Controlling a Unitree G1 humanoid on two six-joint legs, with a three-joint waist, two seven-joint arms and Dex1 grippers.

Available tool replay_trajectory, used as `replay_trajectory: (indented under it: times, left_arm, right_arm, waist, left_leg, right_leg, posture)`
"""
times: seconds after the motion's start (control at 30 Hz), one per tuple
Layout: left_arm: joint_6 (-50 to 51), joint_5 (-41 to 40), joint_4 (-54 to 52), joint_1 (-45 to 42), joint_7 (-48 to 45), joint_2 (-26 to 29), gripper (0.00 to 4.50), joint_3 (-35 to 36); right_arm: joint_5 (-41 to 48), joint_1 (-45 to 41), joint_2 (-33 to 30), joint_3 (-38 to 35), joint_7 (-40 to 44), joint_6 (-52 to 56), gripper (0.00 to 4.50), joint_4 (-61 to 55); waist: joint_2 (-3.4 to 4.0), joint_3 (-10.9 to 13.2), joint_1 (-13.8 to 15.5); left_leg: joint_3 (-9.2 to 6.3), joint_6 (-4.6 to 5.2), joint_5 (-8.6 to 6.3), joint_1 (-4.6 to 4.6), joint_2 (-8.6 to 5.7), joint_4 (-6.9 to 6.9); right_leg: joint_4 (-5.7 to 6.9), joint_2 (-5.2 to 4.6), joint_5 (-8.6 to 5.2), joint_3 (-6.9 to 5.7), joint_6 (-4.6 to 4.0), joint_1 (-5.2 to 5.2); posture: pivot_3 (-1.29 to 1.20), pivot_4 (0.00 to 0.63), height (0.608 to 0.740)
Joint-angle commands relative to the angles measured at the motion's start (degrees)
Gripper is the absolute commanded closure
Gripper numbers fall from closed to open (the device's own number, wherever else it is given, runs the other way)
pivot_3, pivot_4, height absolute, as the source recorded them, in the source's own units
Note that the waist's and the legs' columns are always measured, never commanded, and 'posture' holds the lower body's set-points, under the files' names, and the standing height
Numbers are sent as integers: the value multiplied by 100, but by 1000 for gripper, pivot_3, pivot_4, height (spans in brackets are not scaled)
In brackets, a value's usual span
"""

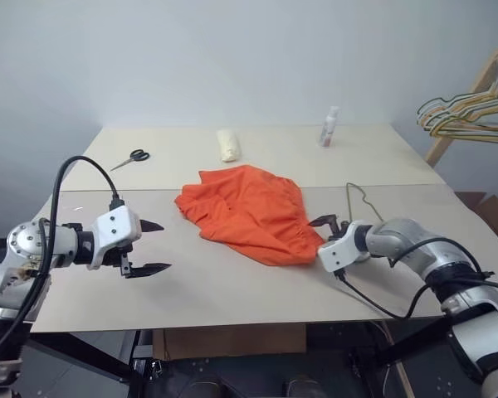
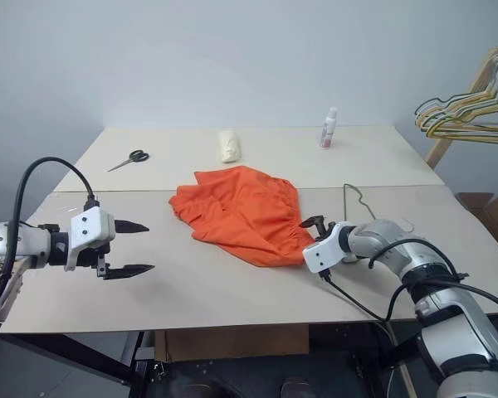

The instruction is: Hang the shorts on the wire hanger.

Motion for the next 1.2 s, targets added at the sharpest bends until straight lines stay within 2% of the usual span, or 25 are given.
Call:
replay_trajectory:
  times: [0.03,0.2,0.37,0.5,0.57,0.77,1.13,1.17,1.2]
  left_arm:
    - [-88,-151,355,-286,-59,-36,0,148]
    - [-522,110,1434,-1026,-391,-239,0,-289]
    - [-1027,362,2910,-2163,-850,-748,0,-741]
    - [-1927,1014,4224,-2979,-1028,-1072,0,-1245]
    - [-2526,1544,4951,-3369,-758,-1228,0,-1567]
    - [-3633,2401,6399,-4053,52,-1669,0,-1967]
    - [-4057,2763,7249,-4277,577,-2222,0,-1922]
    - [-4092,2774,7264,-4273,574,-2234,373,-1925]
    - [-4155,2836,7271,-4265,637,-2236,562,-1968]
  right_arm:
    - [-19,-274,72,119,-91,-270,899,194]
    - [33,-347,118,256,20,-408,2710,361]
    - [160,-288,95,248,147,-400,4428,331]
    - [166,-263,70,255,153,-409,4474,320]
    - [233,-241,56,236,218,-392,4474,257]
    - [291,-175,95,158,197,-144,4474,72]
    - [408,-9,76,147,285,47,4474,-251]
    - [413,1,74,150,288,57,4500,-271]
    - [441,22,66,143,314,70,4500,-325]
  waist:
    - [1,0,5]
    - [0,0,11]
    - [0,0,-9]
    - [-2,-1,-39]
    - [-2,-1,-69]
    - [-3,-2,-181]
    - [-5,-3,-206]
    - [-5,-3,-207]
    - [-5,-3,-210]
  left_leg:
    - [0,0,0,2,-1,-1]
    - [-3,-2,1,1,-7,0]
    - [-2,-5,3,1,-18,0]
    - [-1,-7,5,1,-20,6]
    - [0,-7,5,-2,-21,5]
    - [0,-4,4,-4,-19,7]
    - [0,-3,4,-10,-17,11]
    - [0,-3,4,-10,-17,11]
    - [0,-3,4,-11,-17,12]
  right_leg:
    - [1,0,0,0,0,1]
    - [1,1,0,-4,0,0]
    - [3,1,0,-4,0,-1]
    - [3,2,0,-6,0,2]
    - [0,3,0,-5,0,0]
    - [2,2,0,-3,1,0]
    - [14,2,1,-1,2,-8]
    - [32,2,1,-1,2,-8]
    - [48,2,1,-1,2,-9]
  posture:
    - [98,0,740]
    - [91,0,740]
    - [62,0,740]
    - [34,0,740]
    - [24,0,740]
    - [3,0,740]
    - [-12,0,740]
    - [-14,0,740]
    - [-15,0,740]
